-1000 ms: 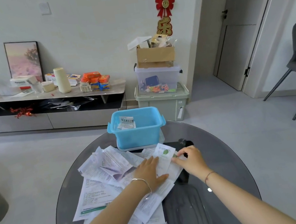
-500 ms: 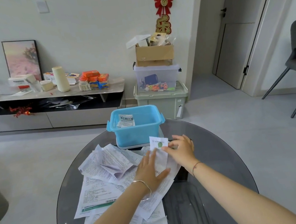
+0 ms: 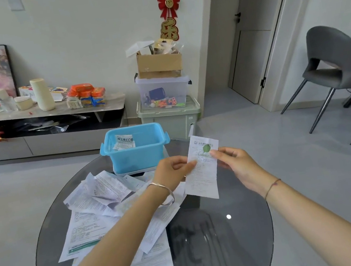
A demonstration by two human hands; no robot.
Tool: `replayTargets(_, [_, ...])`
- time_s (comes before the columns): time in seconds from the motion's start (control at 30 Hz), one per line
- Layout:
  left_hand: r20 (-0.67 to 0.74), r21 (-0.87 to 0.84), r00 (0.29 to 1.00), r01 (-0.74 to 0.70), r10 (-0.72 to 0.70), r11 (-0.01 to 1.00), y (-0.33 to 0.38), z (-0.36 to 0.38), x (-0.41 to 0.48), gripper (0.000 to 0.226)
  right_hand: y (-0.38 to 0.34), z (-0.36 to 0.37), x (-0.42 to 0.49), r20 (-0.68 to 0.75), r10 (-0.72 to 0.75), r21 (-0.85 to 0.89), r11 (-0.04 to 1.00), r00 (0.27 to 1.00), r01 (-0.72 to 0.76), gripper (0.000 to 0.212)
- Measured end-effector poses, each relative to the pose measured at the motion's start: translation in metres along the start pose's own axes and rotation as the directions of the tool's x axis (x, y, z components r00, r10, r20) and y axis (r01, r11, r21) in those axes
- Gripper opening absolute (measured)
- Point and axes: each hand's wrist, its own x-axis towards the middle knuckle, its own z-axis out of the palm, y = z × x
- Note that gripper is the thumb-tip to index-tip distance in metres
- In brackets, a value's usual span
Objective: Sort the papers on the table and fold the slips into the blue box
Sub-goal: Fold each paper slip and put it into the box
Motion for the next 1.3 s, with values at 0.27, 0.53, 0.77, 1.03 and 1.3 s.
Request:
replayTargets(0.27, [0.161, -0.176, 0.978, 0.163, -0.135, 0.971, -0.020, 0.040, -0.022, 0.008, 0.042, -0.018, -0.037, -0.093, 0.165, 0.142, 0.978, 0.982, -0.151, 0.015])
replayTargets(0.53, [0.051, 0.022, 0.992, -0.114, 0.113, 0.993, -0.032, 0.039, -0.021, 0.028, 0.038, -0.025, -0.048, -0.161, -0.096, 0.077, 0.991, 0.982, 0.110, 0.006])
replayTargets(0.77, [0.218, 0.550, 0.868, -0.486, 0.446, 0.679, -0.046, 0.031, -0.024, 0.036, 0.063, -0.036, -0.077, 0.284, -0.526, -0.491, 0.638, 0.802, 0.593, 0.010])
replayTargets(1.03, [0.565, 0.681, 0.822, -0.511, 0.068, 0.525, -0.085, 0.027, -0.052, 0.040, 0.108, -0.040, -0.095, 0.519, -0.177, -0.604, 0.617, 0.836, 0.505, 0.012])
replayTargets(1.3, [0.369, 0.588, 0.929, -0.240, 0.008, 0.772, -0.082, 0.030, -0.060, 0.057, 0.100, -0.022, -0.081, 0.086, -0.020, -0.368, 0.929, 0.996, 0.051, 0.011])
